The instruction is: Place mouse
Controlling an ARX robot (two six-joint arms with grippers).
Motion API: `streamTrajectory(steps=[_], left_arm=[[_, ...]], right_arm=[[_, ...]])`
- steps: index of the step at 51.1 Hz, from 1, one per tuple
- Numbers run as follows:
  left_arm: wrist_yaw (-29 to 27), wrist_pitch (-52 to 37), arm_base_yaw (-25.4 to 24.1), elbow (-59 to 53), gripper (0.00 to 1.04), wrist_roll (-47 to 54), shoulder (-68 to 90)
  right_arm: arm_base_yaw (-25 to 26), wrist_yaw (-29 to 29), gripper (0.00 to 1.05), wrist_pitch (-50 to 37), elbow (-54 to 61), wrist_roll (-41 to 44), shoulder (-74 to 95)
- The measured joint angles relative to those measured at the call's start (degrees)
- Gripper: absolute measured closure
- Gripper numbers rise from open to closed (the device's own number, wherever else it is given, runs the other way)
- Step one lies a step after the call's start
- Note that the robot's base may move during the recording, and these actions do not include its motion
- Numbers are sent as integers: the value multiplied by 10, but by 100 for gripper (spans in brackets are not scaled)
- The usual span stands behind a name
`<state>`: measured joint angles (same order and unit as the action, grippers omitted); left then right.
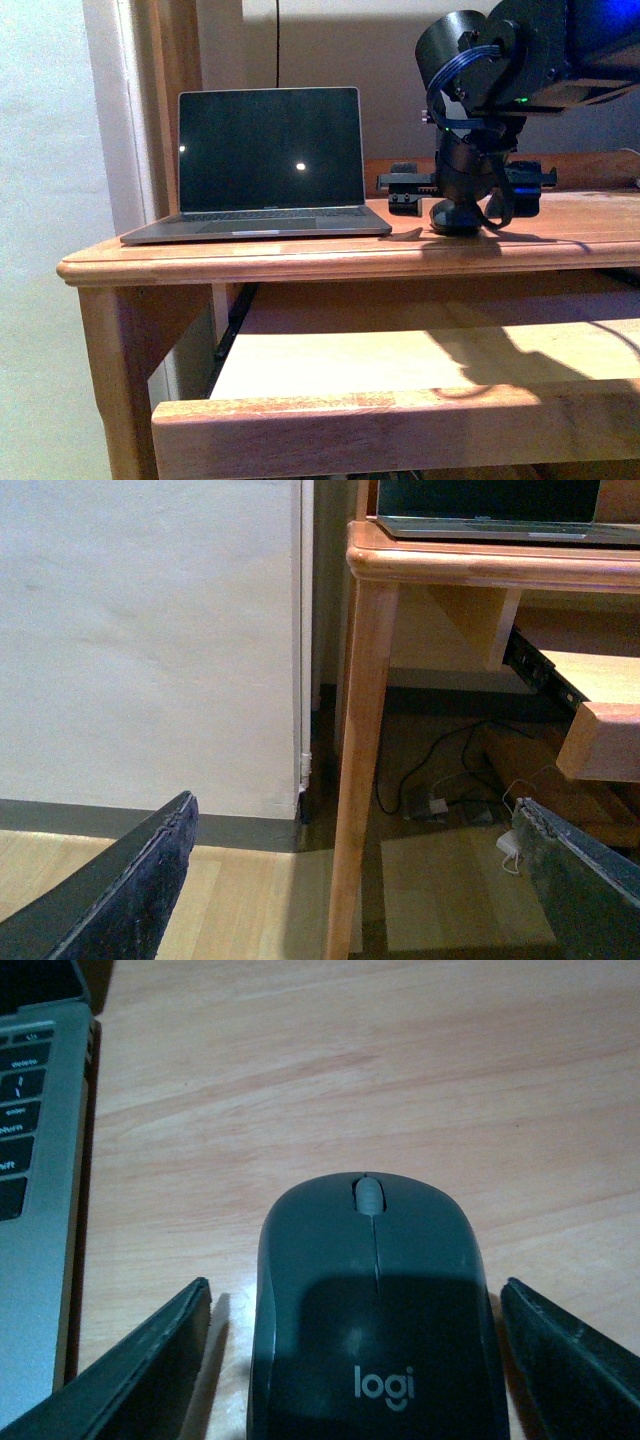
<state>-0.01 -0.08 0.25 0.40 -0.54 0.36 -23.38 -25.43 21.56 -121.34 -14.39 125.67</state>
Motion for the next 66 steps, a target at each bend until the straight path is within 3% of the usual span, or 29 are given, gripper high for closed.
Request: streamTrajectory(steps=[4,11,14,21,31,34,48,54,66], left_arm=[[0,0,0,0,8,0,0],[0,0,0,0,8,0,0],[0,0,0,0,8,0,0],[0,0,0,0,8,0,0],[0,0,0,0,8,0,0],[0,0,0,0,8,0,0],[0,0,0,0,8,0,0],[0,0,0,0,8,0,0],[0,0,0,0,8,0,0]], right_arm=[[5,16,7,-36,30,-10,-14],[33,80,7,-153,139,-20,-91],[62,127,7,-237,231,-23,-172],[116,223,7,-328,384,-21,-305],[180,421,7,-380,733,19,-523],[184,443,7,-380,790,29,-566],[179,426,7,-388,984,55,-705],[142,375,7,-437,1031,67,-672],[59,260,7,-543,1020,63,-572]])
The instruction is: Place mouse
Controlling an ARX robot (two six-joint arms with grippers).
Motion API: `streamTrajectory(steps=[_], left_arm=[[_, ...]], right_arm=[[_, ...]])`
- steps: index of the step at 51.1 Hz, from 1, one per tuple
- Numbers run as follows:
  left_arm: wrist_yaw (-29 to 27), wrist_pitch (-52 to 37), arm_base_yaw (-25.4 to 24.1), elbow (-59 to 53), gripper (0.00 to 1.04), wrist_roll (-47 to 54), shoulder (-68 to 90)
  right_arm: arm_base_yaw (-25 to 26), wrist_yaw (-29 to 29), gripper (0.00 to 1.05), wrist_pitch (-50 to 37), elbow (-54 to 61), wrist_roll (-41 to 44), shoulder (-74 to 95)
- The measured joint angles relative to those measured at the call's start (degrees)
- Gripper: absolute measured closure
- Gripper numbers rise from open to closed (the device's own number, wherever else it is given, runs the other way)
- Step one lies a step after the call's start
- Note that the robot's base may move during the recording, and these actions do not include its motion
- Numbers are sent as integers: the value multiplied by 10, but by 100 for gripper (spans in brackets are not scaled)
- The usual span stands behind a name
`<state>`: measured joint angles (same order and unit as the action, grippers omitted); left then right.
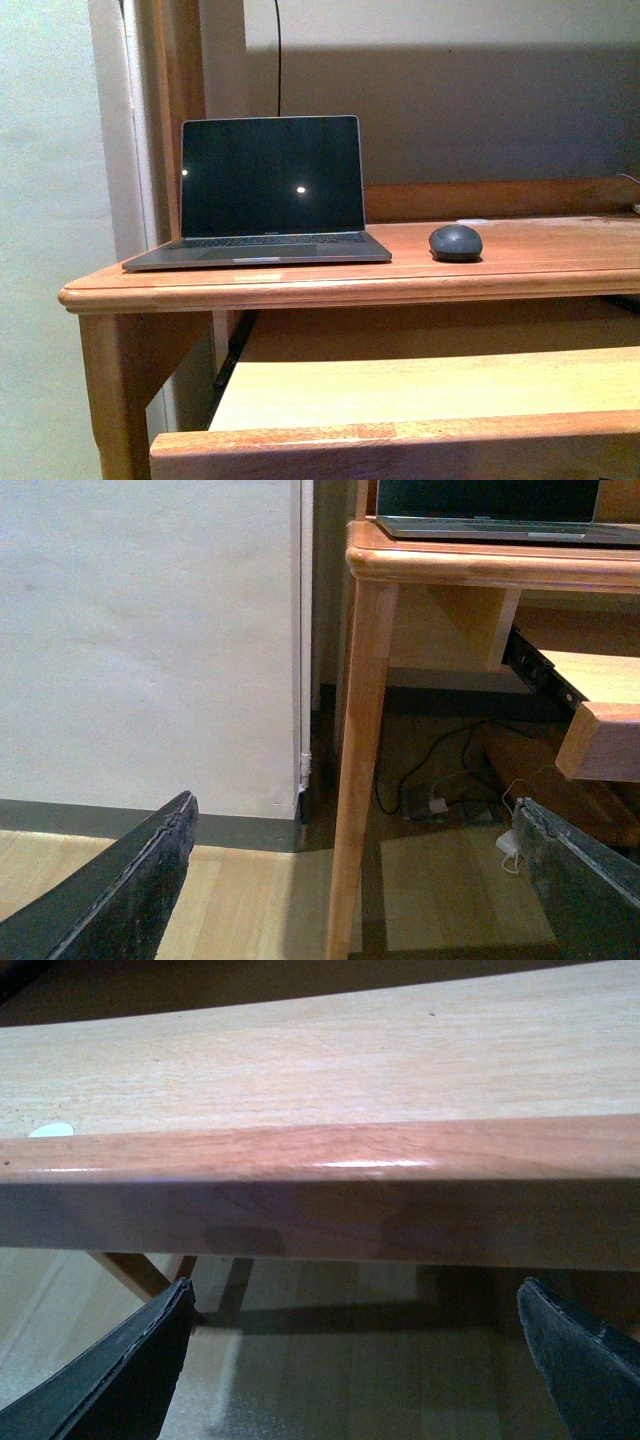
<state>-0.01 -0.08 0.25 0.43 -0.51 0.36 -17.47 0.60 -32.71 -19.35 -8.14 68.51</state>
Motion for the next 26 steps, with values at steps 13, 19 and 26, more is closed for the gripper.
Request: streamTrajectory(steps=[13,19,26], left_arm=[[0,0,0,0,8,0,0],[0,0,0,0,8,0,0],[0,0,0,0,8,0,0]], right_arm=[[-48,-91,7,-56,-53,10,104],[-63,-122,7,-59,-118,23,169],[-84,-160,7,-53,-228,43,257]])
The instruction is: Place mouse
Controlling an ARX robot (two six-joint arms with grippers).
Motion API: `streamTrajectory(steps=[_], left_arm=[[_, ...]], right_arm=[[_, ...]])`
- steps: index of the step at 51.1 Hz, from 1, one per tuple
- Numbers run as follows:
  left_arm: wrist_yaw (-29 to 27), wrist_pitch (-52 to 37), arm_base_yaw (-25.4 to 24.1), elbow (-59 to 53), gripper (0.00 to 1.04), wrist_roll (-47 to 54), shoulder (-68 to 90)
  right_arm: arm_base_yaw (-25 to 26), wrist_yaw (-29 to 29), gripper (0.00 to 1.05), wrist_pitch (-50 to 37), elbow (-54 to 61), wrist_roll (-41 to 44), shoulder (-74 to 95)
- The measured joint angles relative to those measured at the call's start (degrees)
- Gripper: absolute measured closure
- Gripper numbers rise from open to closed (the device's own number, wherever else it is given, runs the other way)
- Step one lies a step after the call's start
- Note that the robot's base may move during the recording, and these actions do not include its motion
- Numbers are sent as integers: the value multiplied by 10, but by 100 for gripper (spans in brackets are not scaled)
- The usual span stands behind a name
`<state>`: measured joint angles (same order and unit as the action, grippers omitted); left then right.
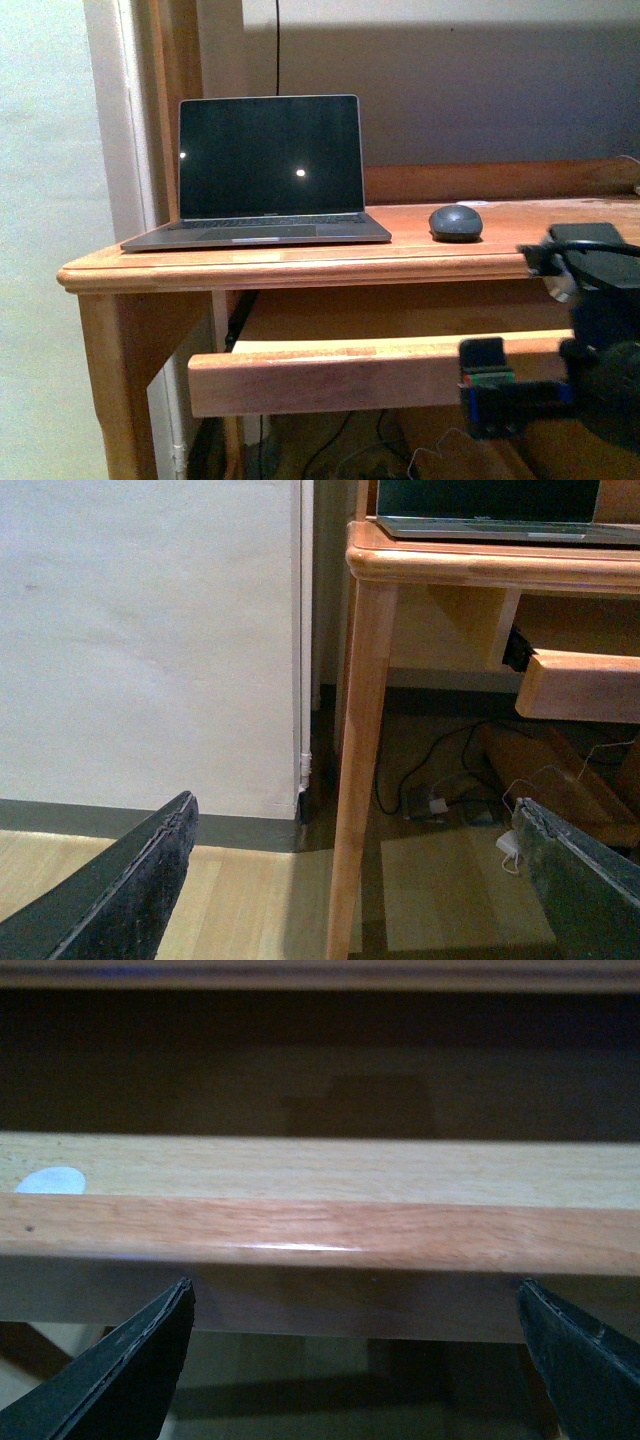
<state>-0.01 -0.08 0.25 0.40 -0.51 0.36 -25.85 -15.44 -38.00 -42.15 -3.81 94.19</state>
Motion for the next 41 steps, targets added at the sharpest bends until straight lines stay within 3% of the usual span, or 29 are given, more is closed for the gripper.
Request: streamTrajectory(steps=[22,32,41], left_arm=[[0,0,0,0,8,0,0],[0,0,0,0,8,0,0],[0,0,0,0,8,0,0]], right_arm=[[-32,-33,7,69,-228,24,146],[-35,-30,7,76,-232,23,147],[-15,6,7,58,-148,6,75]])
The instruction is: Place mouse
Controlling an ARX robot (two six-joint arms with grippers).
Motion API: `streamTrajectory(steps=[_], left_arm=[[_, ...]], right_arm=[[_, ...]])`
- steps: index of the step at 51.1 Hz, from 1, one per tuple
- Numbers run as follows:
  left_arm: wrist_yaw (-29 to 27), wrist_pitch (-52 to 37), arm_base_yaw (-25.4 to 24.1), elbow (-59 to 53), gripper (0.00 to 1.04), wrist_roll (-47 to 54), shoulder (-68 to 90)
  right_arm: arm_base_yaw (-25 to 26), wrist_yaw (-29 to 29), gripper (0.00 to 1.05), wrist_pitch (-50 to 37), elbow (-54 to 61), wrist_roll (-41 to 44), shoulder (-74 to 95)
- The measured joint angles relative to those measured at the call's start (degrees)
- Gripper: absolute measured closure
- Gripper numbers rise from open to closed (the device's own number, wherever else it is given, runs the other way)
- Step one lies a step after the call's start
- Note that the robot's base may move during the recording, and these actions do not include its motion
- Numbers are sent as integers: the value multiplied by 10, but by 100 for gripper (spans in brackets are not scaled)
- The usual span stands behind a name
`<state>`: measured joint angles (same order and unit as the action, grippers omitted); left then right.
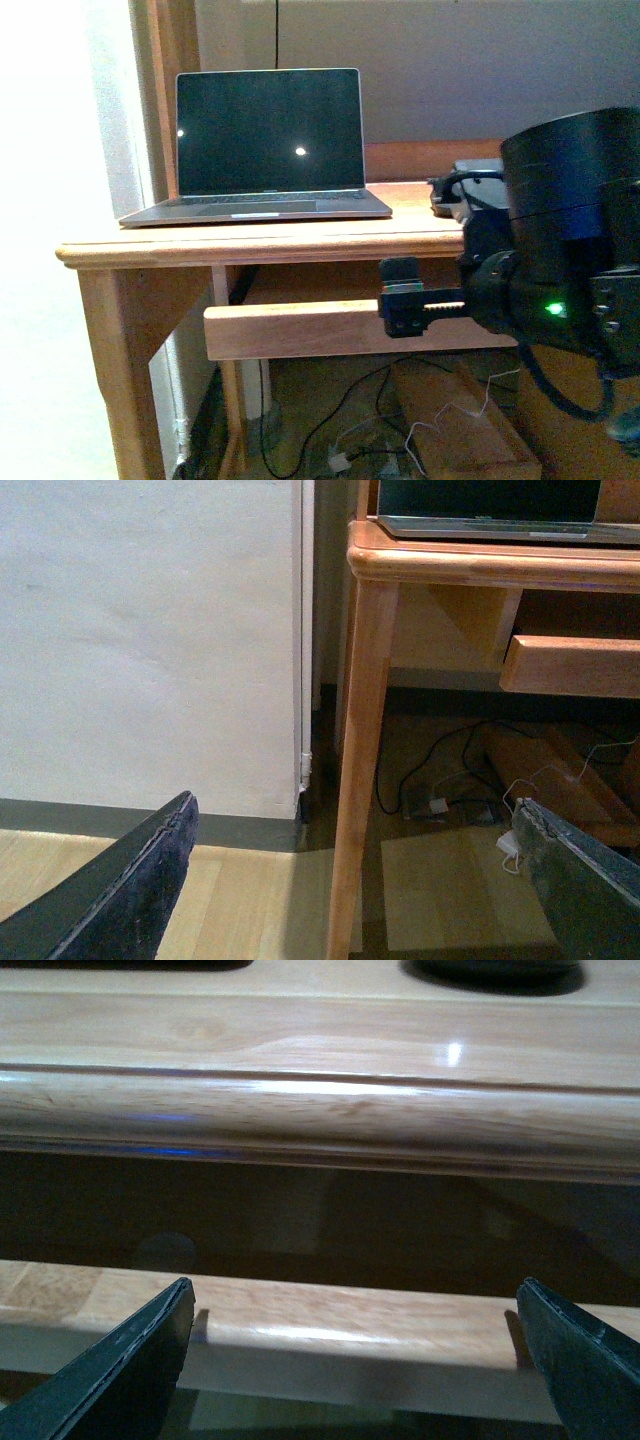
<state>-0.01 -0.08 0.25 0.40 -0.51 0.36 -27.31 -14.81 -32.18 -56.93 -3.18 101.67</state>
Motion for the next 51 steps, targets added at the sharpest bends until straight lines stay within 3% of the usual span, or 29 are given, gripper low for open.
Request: streamTrajectory(steps=[13,25,47,51], left_arm=[[0,0,0,0,8,0,0],[0,0,0,0,8,0,0],[0,0,0,0,8,0,0],[0,0,0,0,8,0,0]], right_arm=[[22,24,7,-11,79,0,-69],[22,10,7,-16,87,0,-51],[-37,-59,7,-14,-49,-1,89],[-49,-97,7,-1,-87,-7,120]])
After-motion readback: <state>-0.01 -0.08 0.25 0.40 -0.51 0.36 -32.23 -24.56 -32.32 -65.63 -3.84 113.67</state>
